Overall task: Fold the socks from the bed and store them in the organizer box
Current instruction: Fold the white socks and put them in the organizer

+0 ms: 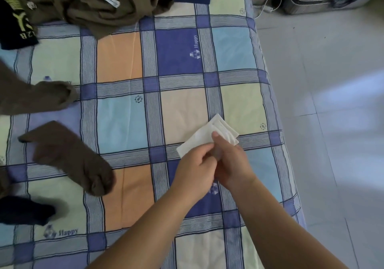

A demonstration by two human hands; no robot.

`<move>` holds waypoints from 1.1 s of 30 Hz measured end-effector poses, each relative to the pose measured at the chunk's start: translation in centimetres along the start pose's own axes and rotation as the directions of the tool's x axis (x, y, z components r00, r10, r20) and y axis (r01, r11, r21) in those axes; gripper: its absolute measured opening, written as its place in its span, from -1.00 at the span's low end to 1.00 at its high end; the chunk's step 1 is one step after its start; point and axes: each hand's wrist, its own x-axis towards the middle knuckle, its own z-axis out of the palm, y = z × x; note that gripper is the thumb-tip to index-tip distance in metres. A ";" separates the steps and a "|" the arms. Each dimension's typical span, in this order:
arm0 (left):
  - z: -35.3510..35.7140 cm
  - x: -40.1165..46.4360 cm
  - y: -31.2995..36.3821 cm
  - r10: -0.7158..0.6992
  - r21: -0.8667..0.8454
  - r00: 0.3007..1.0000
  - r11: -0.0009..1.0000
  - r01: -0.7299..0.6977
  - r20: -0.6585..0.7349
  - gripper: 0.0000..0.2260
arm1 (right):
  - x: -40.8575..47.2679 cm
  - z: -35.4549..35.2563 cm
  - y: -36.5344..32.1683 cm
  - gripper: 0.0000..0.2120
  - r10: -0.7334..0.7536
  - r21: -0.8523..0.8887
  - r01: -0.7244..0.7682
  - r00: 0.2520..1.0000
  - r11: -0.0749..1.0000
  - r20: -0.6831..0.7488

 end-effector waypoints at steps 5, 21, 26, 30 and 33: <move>-2.6 -1.2 -2.8 -0.263 -0.133 0.842 0.965 0.227 -0.471 -0.90 | 0.3 0.0 0.1 -0.62 -0.039 0.047 0.039 0.999 0.998 -0.012; -2.6 -0.7 -1.2 -0.350 -0.365 0.894 0.900 0.239 -0.279 -0.82 | 0.1 0.3 1.5 -0.78 -0.248 -0.138 0.236 0.966 0.962 -0.078; -2.0 -0.1 0.9 -0.235 -0.293 0.926 0.945 0.146 -0.297 -0.86 | -0.4 0.8 1.9 -0.81 -0.279 -0.241 0.256 0.958 0.936 -0.070; -0.9 0.3 2.3 -0.241 -0.389 0.936 0.912 0.128 -0.258 -0.81 | -0.7 1.0 1.6 -0.77 -0.242 -0.173 0.230 0.969 0.958 -0.049; -0.1 0.5 2.5 -0.209 -0.406 0.957 0.907 0.113 -0.201 -0.80 | -0.8 0.6 0.7 -0.72 -0.102 0.076 0.105 0.994 0.992 -0.039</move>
